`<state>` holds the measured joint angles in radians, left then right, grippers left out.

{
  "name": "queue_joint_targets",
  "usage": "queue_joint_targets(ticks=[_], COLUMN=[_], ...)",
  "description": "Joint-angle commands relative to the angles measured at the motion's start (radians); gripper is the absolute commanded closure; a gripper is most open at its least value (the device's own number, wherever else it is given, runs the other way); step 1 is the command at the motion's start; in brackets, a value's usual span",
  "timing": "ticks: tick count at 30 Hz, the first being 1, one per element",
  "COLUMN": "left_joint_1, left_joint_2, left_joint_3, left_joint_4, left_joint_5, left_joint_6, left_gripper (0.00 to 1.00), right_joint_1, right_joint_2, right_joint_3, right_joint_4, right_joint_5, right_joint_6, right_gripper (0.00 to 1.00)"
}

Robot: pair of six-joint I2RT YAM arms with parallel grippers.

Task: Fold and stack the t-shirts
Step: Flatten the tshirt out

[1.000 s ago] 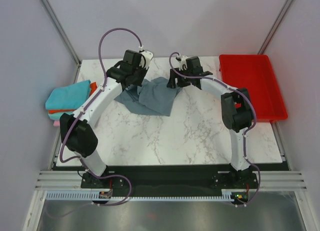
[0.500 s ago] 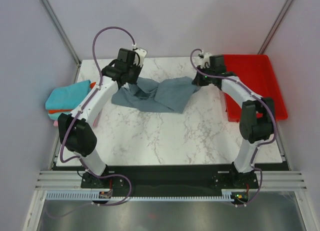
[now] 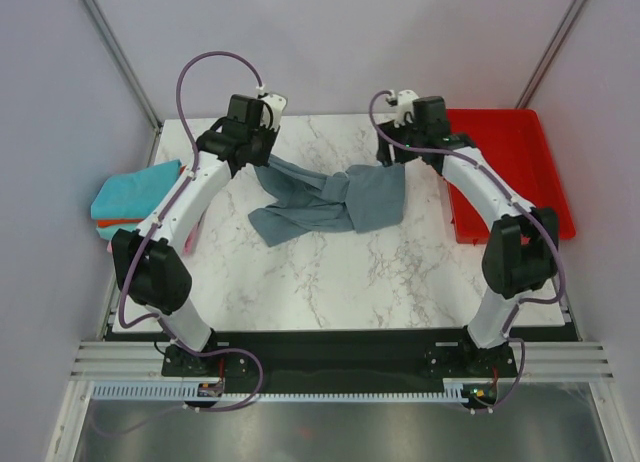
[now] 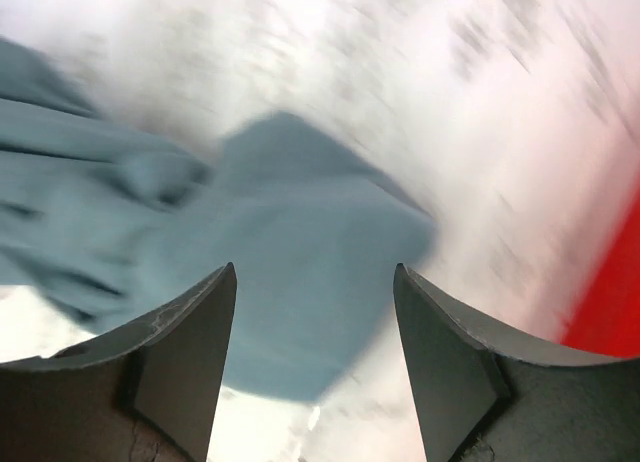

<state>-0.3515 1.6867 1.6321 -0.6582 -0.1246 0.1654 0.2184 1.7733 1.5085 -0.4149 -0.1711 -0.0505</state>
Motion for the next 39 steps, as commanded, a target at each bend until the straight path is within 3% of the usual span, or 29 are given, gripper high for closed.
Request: queue_joint_targets(ticks=[1,5,10,13,19,30,39], left_joint_1=[0.006,0.006,0.008,0.009,0.014,0.016,0.023], left_joint_2=[-0.038,-0.035,-0.03,-0.025,-0.016,-0.01,-0.007], left_joint_3=[0.002,-0.003,0.002,0.005,0.011,0.012,0.017], left_joint_4=[0.015,0.015,0.017,0.017,0.017,0.017,0.017], left_joint_5=[0.01,0.006,0.003,0.002,0.005,-0.003,-0.001], left_joint_6=[-0.02,-0.018,-0.018,-0.018,-0.018,-0.017,-0.021], left_gripper=[0.98,0.98,0.98,0.98,0.98,0.98,0.98], right_joint_1=[0.11,0.196,0.286,0.309,0.329,0.42,0.477], right_joint_2=[0.066,0.162,0.186,0.166,0.182,0.183,0.261], right_joint_3=[0.123,0.176,0.142,0.043,0.015,0.022,-0.025], right_joint_4=[0.016,0.016,-0.001,-0.005,0.031,0.109,0.223], right_joint_5=[-0.065,-0.148,-0.097,-0.044,0.05,-0.01,0.198], right_joint_6=[-0.034,-0.008,-0.02,-0.083,-0.121,-0.184,-0.227], right_gripper=[0.27,0.28,0.3,0.3,0.33,0.31,0.34])
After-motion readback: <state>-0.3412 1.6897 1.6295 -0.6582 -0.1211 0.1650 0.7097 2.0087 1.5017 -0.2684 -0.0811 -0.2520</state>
